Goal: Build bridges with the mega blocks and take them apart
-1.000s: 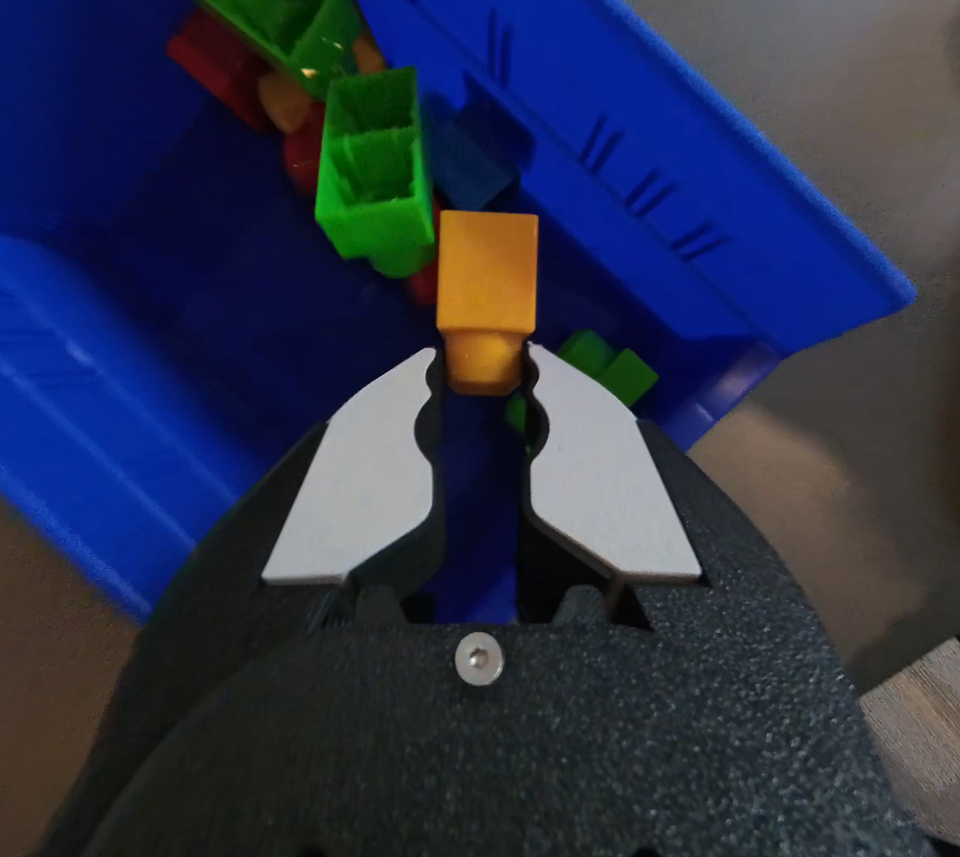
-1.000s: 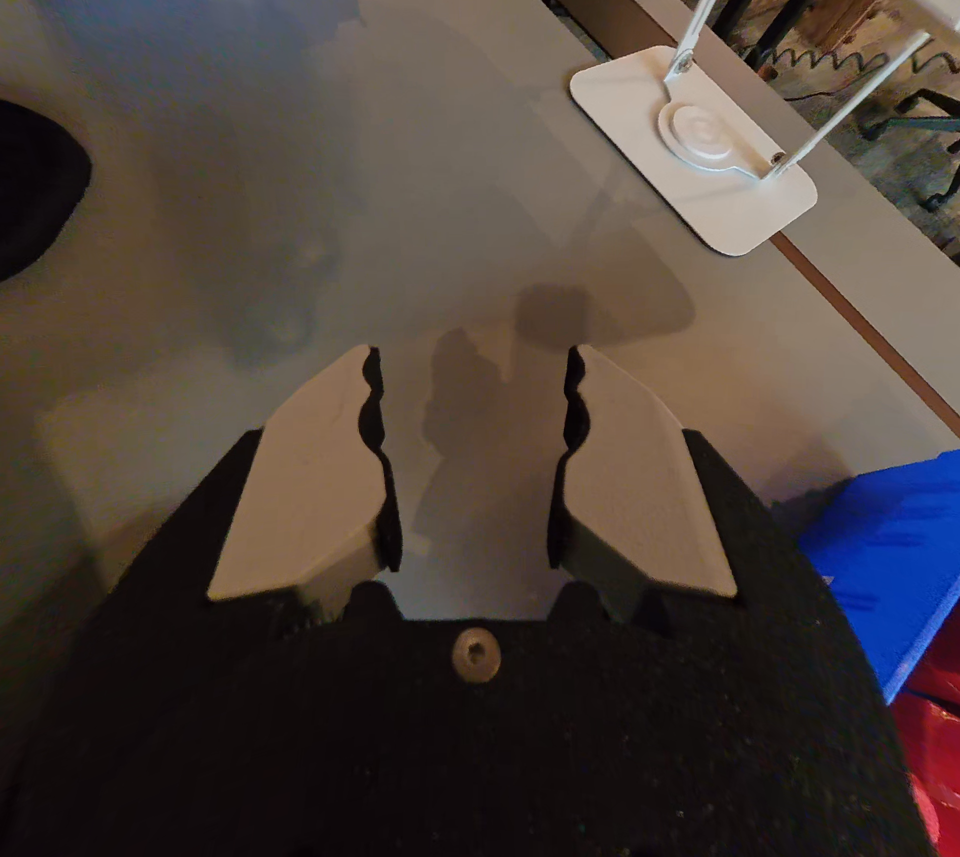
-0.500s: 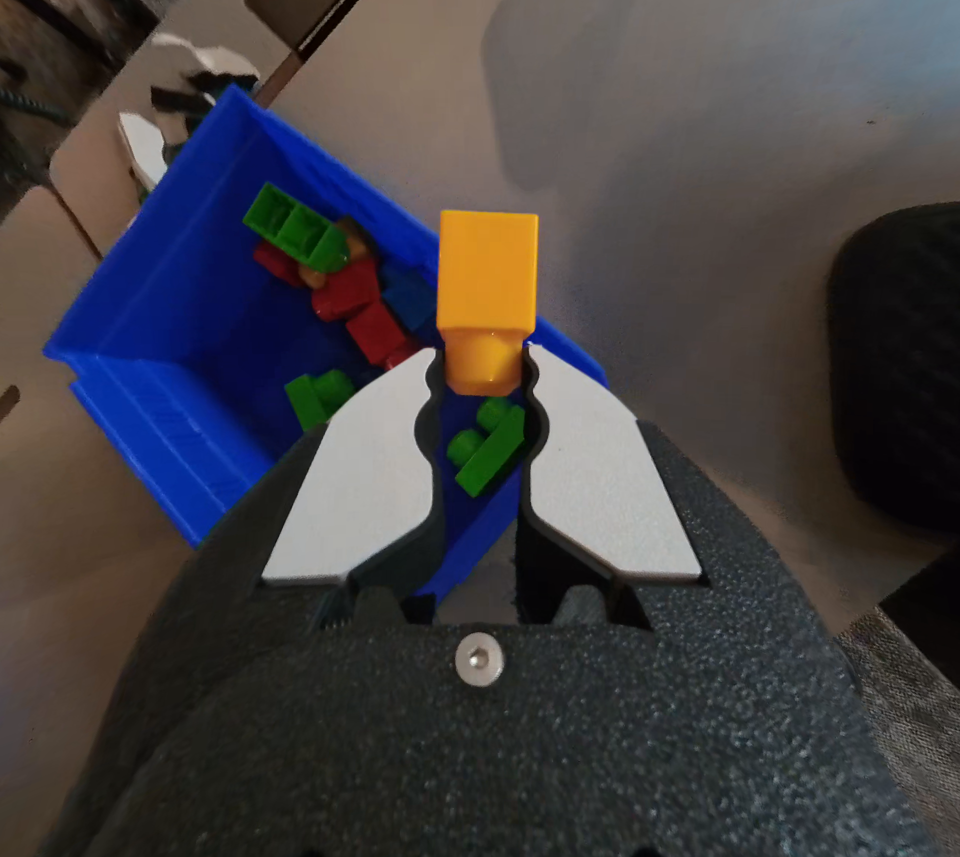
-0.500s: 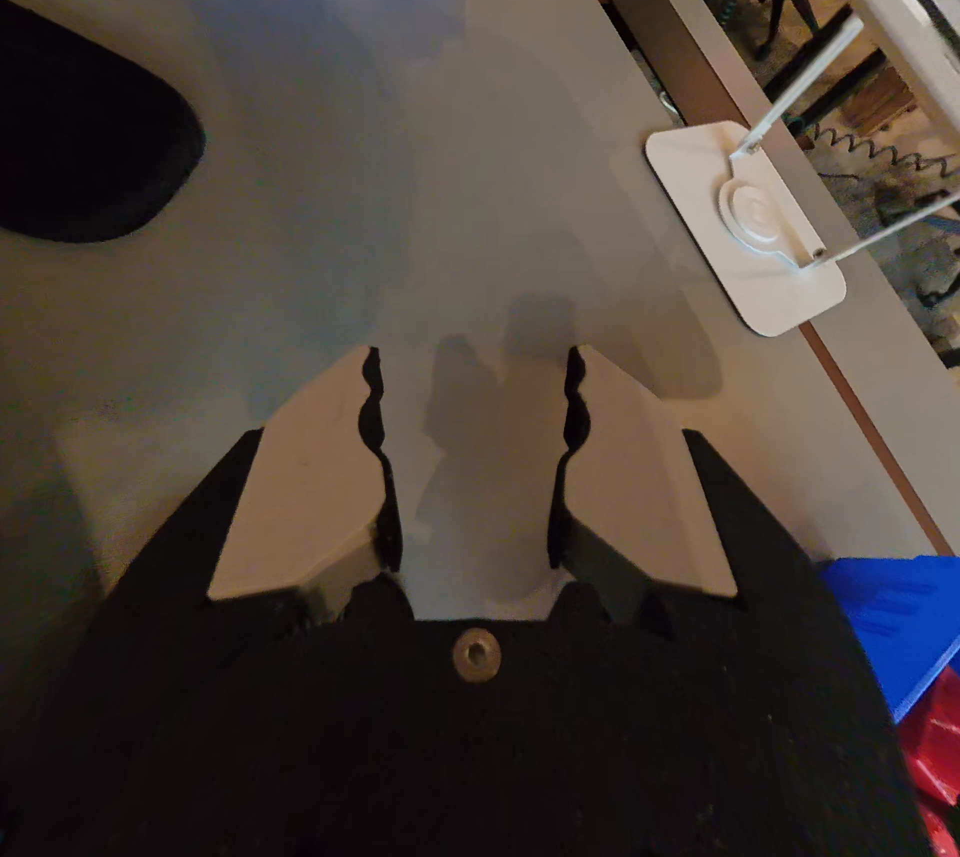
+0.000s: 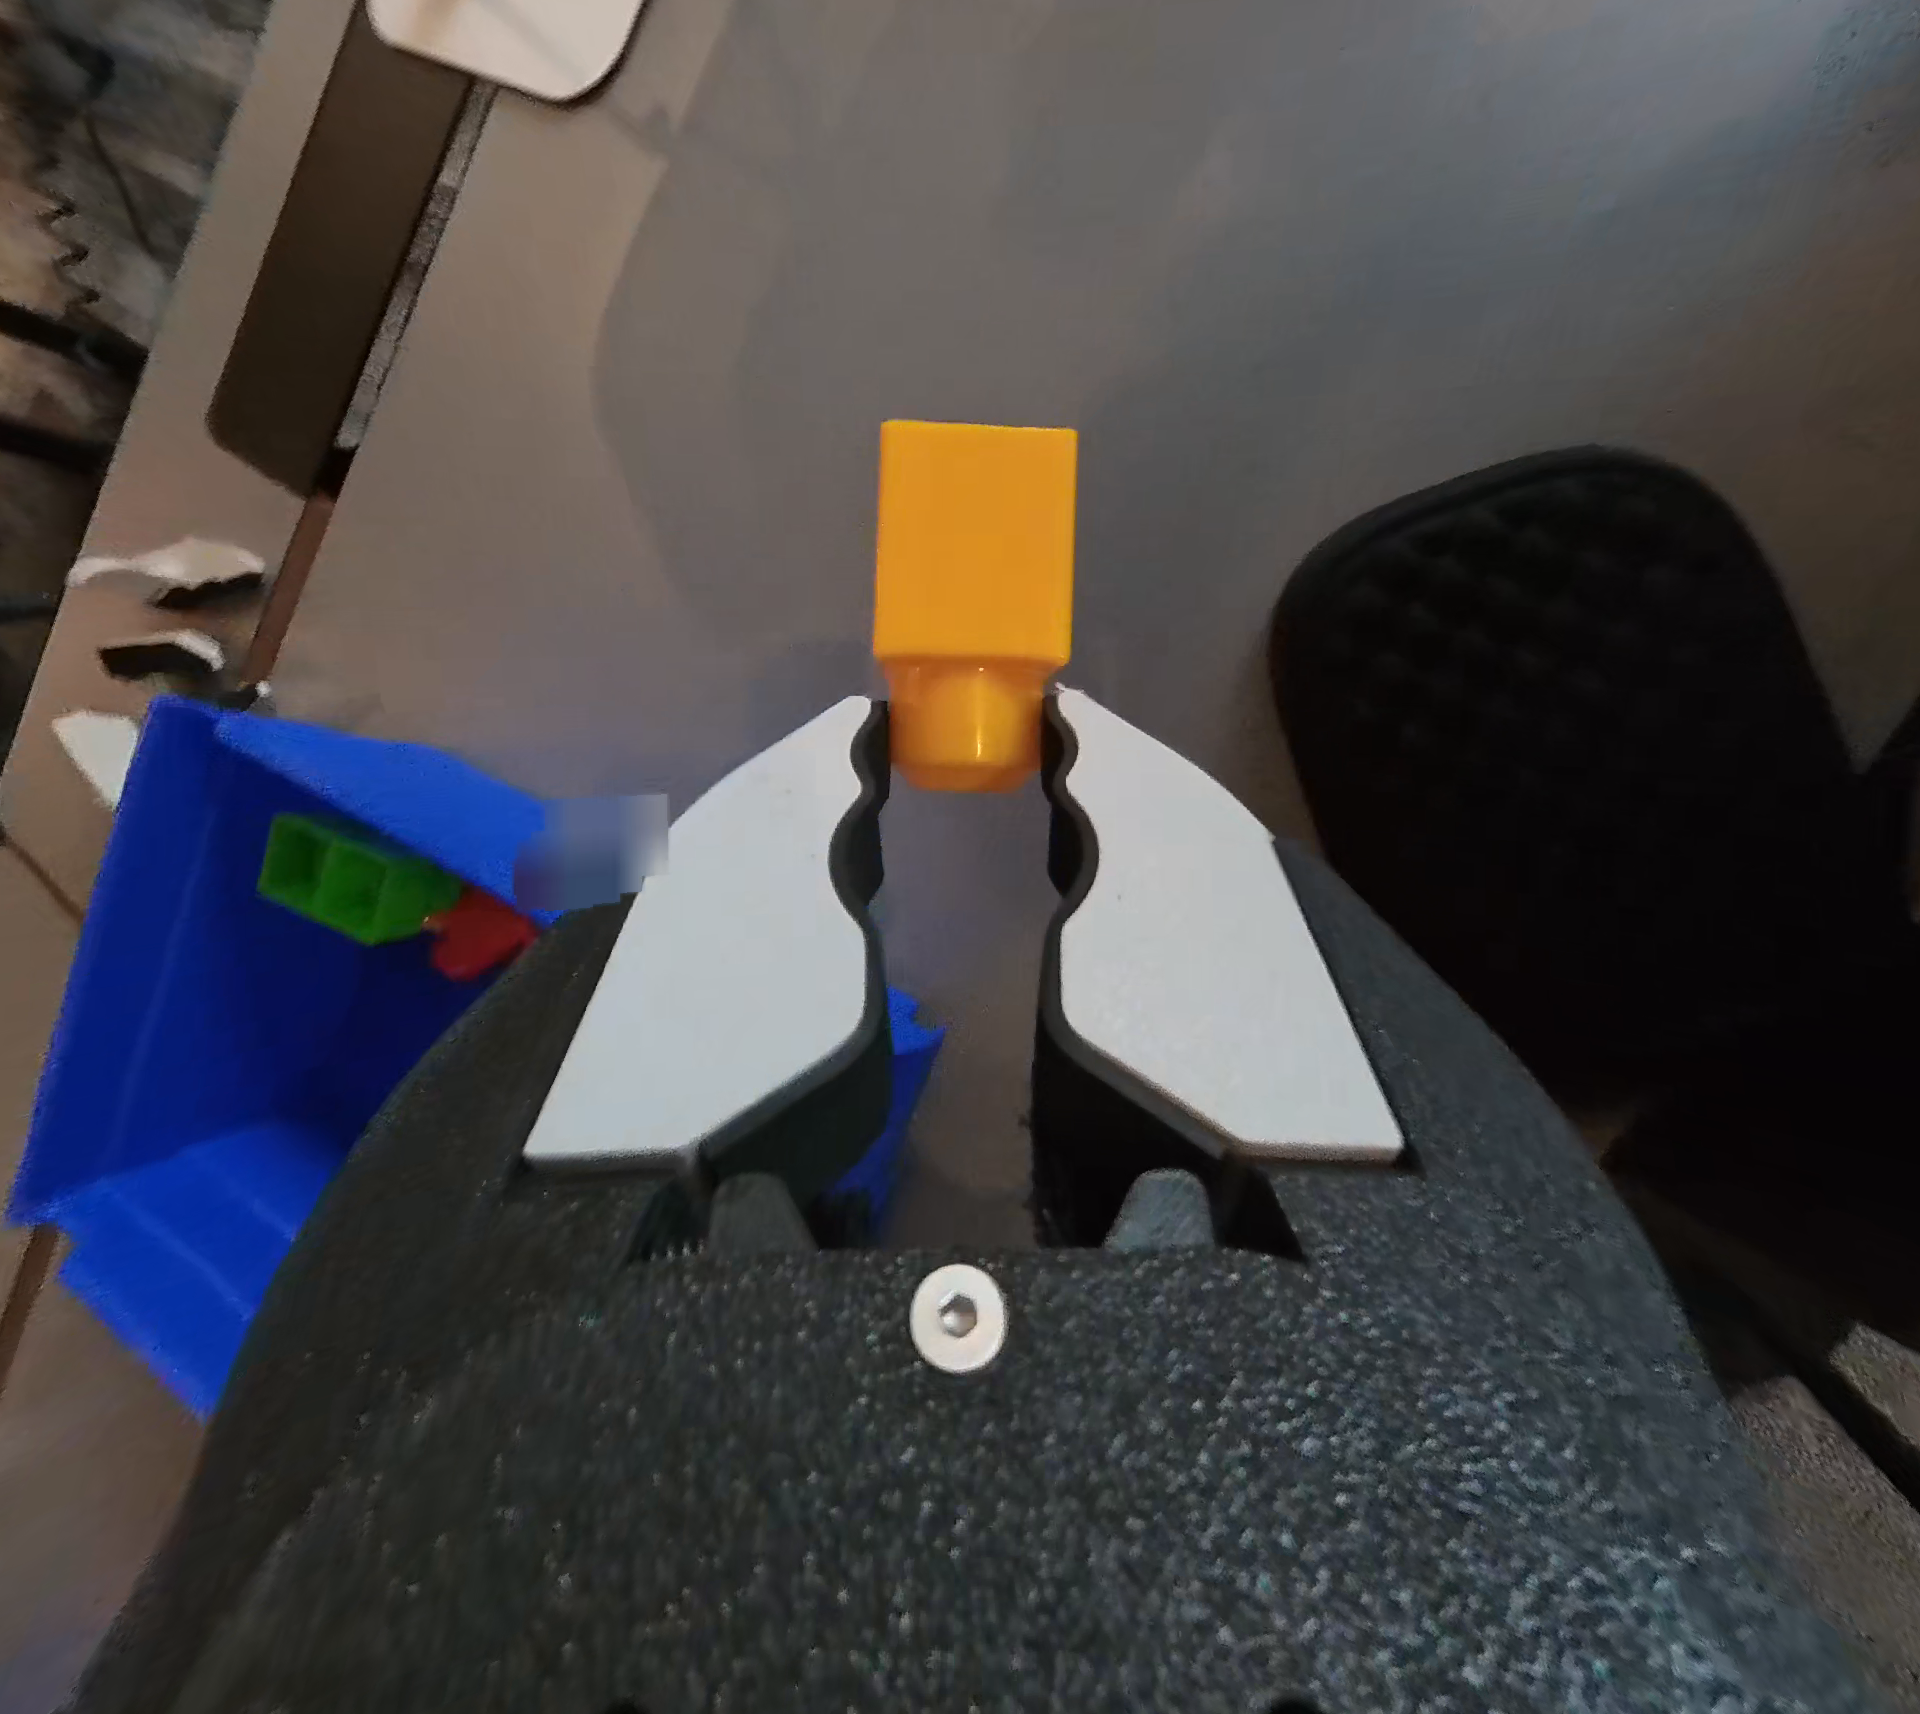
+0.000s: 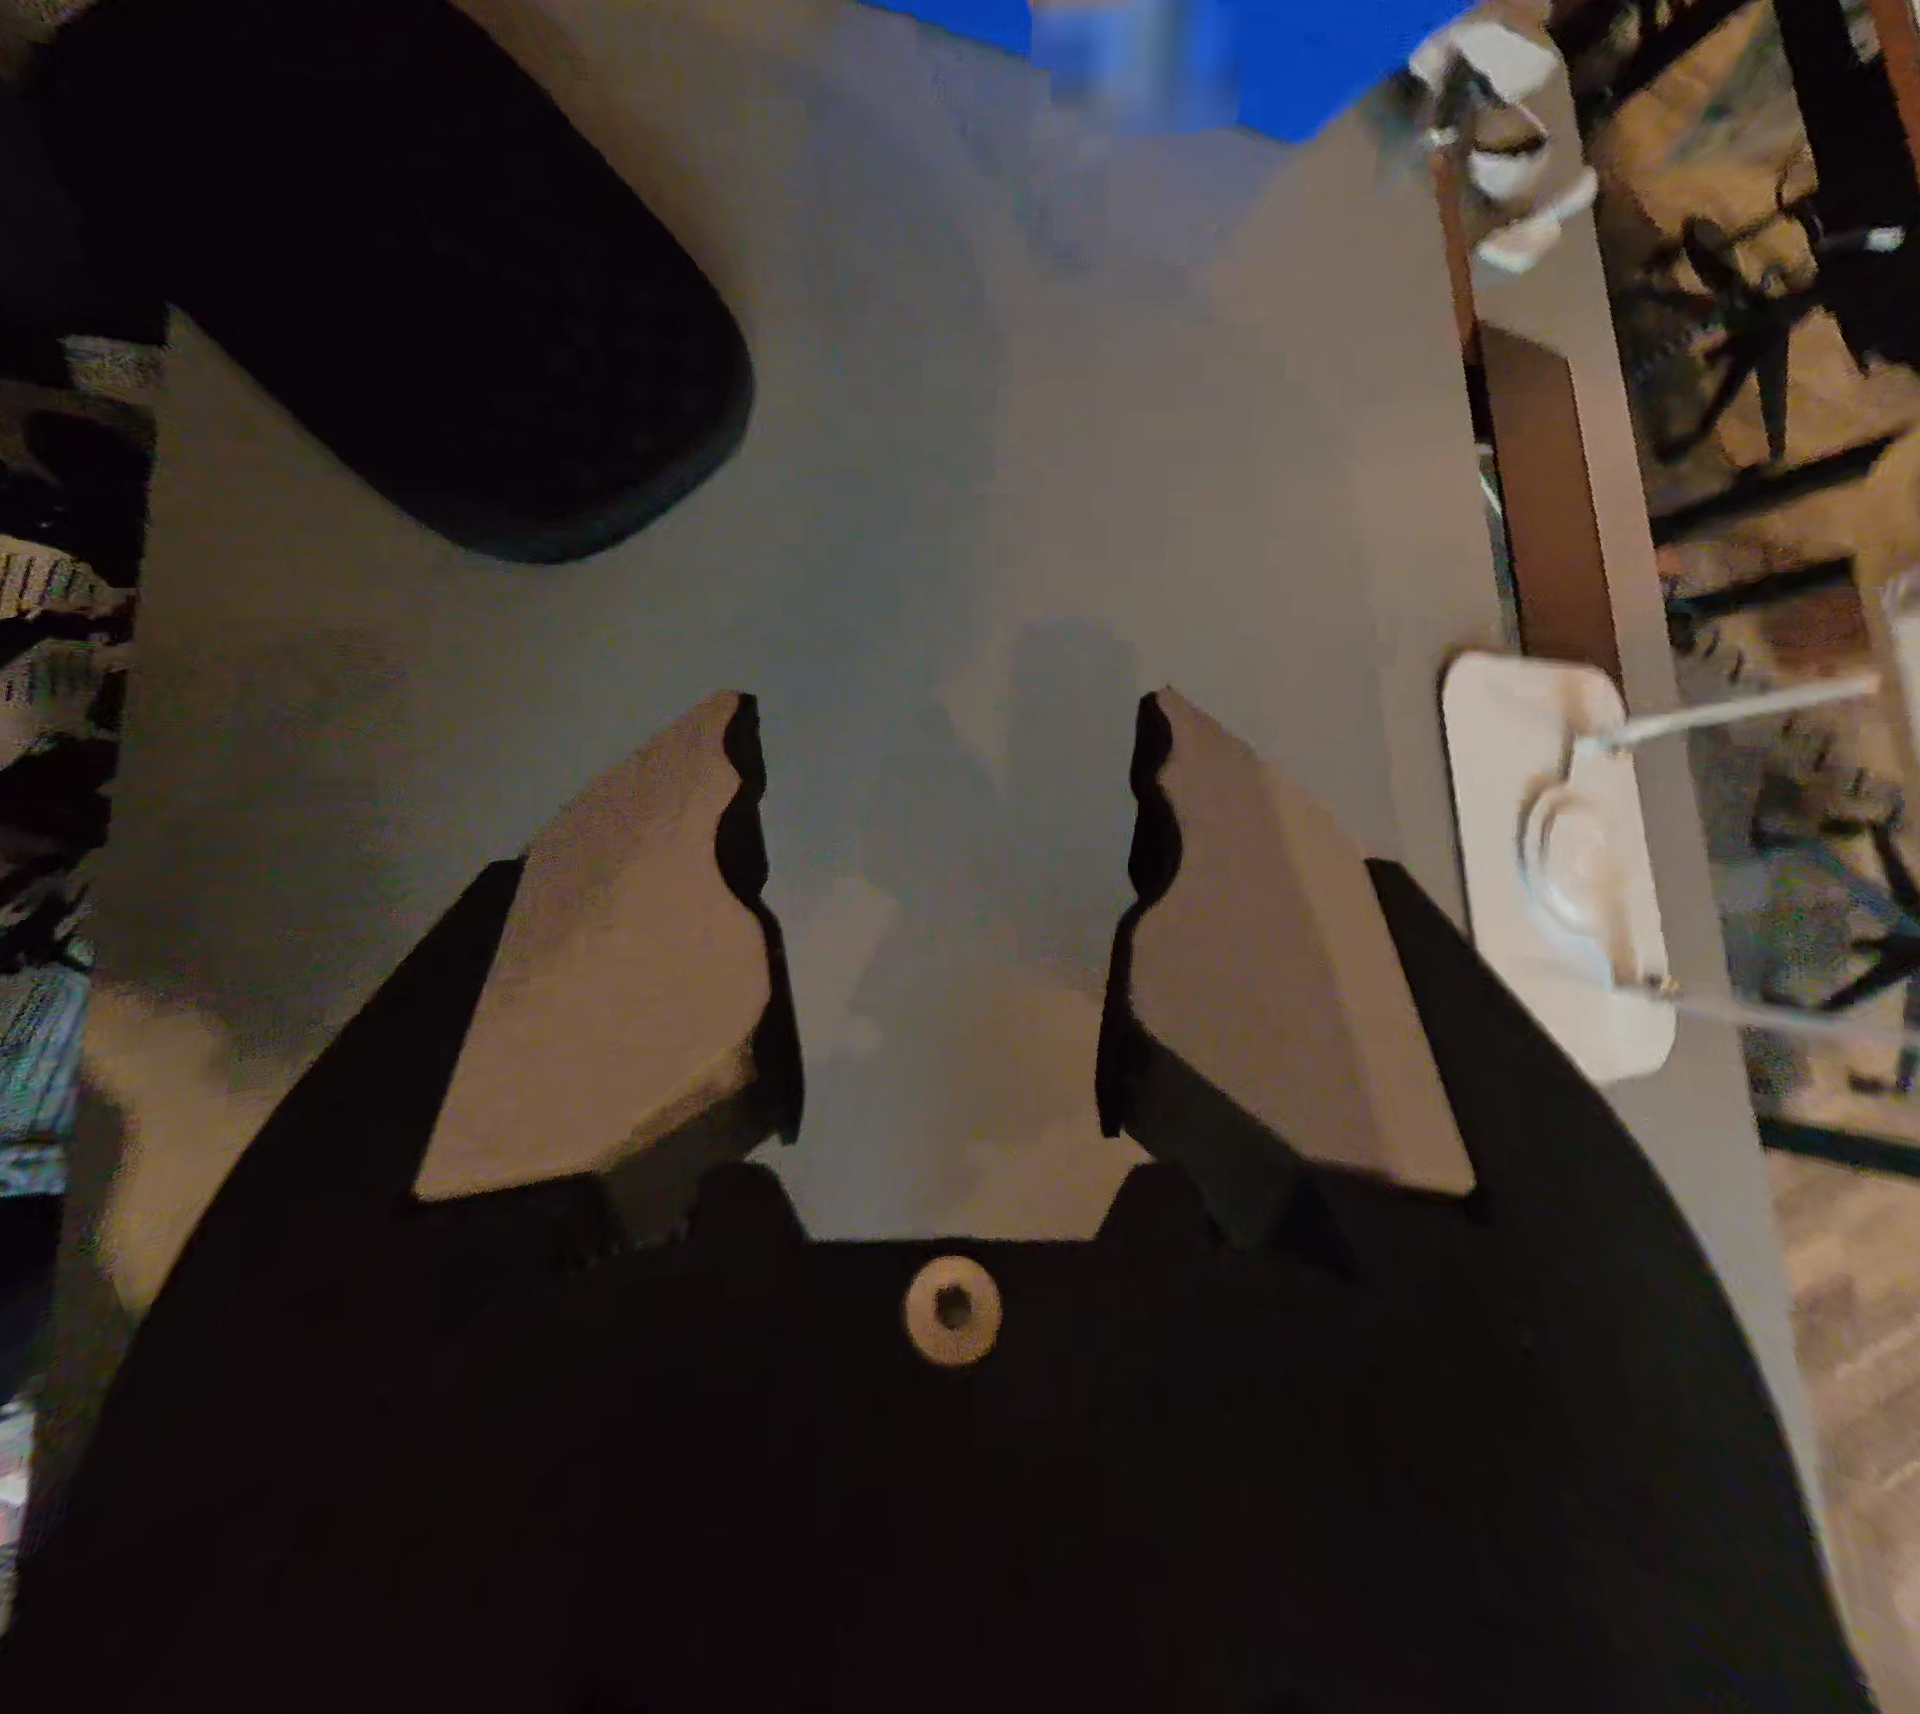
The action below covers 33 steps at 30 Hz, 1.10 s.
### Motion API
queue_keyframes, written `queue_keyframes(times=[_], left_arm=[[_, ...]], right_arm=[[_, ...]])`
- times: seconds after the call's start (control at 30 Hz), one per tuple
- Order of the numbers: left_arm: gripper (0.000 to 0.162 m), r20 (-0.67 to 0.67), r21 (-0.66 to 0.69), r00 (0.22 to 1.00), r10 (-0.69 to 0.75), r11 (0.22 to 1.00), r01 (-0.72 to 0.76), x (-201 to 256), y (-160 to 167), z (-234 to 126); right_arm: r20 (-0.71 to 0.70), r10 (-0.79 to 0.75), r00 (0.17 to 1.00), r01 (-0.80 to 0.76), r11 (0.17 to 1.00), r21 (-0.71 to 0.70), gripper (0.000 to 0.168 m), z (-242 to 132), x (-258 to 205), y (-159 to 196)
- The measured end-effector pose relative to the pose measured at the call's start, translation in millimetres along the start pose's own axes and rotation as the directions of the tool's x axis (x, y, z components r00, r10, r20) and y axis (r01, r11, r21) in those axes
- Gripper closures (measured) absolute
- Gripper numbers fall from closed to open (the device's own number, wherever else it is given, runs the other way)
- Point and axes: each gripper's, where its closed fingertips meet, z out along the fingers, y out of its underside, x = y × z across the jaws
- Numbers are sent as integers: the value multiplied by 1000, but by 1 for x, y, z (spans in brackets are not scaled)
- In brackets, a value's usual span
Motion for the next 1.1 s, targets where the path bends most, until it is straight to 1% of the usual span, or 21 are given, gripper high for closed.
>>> queue_keyframes(times=[0.13,0.2,0.27,0.47,0.53,0.6,0.7,0.77,0.83,0.87,0.9,0.97,1.0,1.03,1.07,1.1], left_arm=[[134,-57,-15,996,71,997,-72,27,-20,14],[134,-85,-17,992,94,995,-96,38,-29,21],[134,-109,-15,987,122,992,-125,49,-36,27],[134,-153,-28,969,195,979,-202,71,-45,40],[134,-155,-16,968,198,979,-203,72,-48,40],[134,-154,6,971,185,983,-186,72,-49,40],[132,-103,103,983,152,985,-142,63,-59,37],[123,-33,223,994,100,971,-91,52,-70,30],[116,33,400,999,14,916,-26,39,-84,15],[113,34,496,999,-43,868,21,35,-91,6],[111,10,595,995,-100,800,75,33,-97,-5],[106,-105,754,980,-171,628,190,37,-108,-24],[104,-169,802,967,-190,544,247,40,-111,-31],[101,-219,829,954,-203,477,292,43,-113,-34],[100,-254,841,944,-209,435,322,46,-115,-34],[98,-274,843,937,-214,416,342,48,-115,-31]], right_arm=[[39,-152,988,150,988,33,98,20,-3,-39],[27,-231,973,228,971,68,99,34,-3,-58],[28,-291,956,288,954,78,101,50,-4,-68],[124,-262,957,261,965,27,110,88,-12,-66],[121,-278,953,277,961,26,131,93,-11,-63],[121,-261,958,258,965,40,132,94,-10,-61],[95,-212,973,203,974,102,132,90,-1,-64],[80,-148,986,131,973,190,133,82,8,-69],[79,-53,995,27,952,304,133,71,20,-76],[97,2,995,-38,930,366,133,64,26,-80],[121,52,991,-100,900,424,133,57,31,-83],[216,127,968,-224,826,518,132,46,36,-89],[270,159,950,-288,784,551,132,41,37,-92],[320,179,931,-340,745,574,132,37,37,-95],[358,189,914,-379,710,594,132,34,37,-97],[390,192,900,-410,676,612,132,31,36,-100]])
